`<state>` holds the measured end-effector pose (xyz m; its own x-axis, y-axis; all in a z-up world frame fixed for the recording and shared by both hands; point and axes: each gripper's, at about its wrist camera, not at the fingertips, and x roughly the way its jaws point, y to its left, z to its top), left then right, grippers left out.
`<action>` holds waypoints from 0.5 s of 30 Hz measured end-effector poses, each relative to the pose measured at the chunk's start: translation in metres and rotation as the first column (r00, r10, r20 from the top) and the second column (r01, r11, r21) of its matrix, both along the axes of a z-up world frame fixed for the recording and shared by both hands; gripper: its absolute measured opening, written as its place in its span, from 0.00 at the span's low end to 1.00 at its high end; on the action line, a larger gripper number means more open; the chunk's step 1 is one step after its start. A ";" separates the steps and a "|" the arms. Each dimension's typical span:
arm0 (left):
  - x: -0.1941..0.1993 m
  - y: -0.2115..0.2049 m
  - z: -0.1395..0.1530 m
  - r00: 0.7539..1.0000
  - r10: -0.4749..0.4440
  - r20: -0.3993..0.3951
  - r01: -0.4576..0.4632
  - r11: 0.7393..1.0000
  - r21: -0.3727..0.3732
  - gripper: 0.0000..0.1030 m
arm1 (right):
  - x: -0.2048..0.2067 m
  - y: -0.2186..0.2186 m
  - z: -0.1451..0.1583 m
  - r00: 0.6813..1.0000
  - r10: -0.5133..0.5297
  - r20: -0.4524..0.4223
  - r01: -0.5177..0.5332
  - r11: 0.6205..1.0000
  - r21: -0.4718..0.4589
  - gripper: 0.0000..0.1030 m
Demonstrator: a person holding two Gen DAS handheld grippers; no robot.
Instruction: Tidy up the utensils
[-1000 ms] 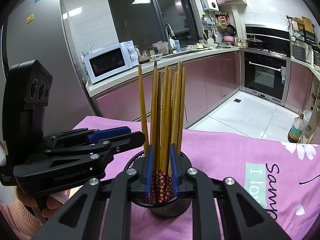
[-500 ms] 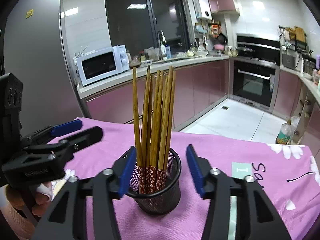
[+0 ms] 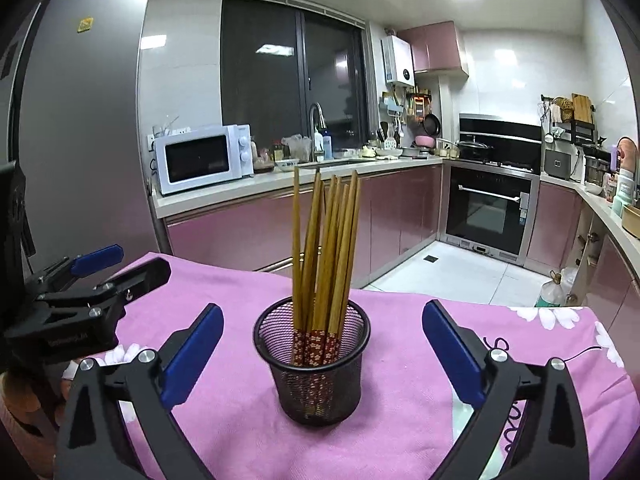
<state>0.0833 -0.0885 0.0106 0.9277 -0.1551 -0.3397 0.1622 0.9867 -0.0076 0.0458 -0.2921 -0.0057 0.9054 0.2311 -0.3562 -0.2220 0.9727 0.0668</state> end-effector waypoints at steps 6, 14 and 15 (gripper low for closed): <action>-0.019 0.009 0.000 1.000 0.008 0.030 -0.007 1.000 -0.008 0.94 | -0.012 0.006 0.000 1.000 -0.001 0.031 0.002 1.000 -0.013 0.93; -0.036 0.021 -0.002 0.998 0.020 0.057 -0.018 0.999 -0.032 0.94 | -0.027 0.014 0.001 0.998 0.007 0.070 -0.006 1.000 -0.010 0.93; -0.038 0.022 -0.002 0.998 0.024 0.062 -0.022 0.999 -0.030 0.94 | -0.028 0.014 0.001 0.998 0.007 0.070 -0.007 1.000 -0.009 0.93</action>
<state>0.0449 -0.0665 0.0083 0.9503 -0.1426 -0.2769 0.1404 0.9897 -0.0276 0.0177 -0.2780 -0.0046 0.9266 0.2347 -0.2939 -0.2328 0.9716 0.0419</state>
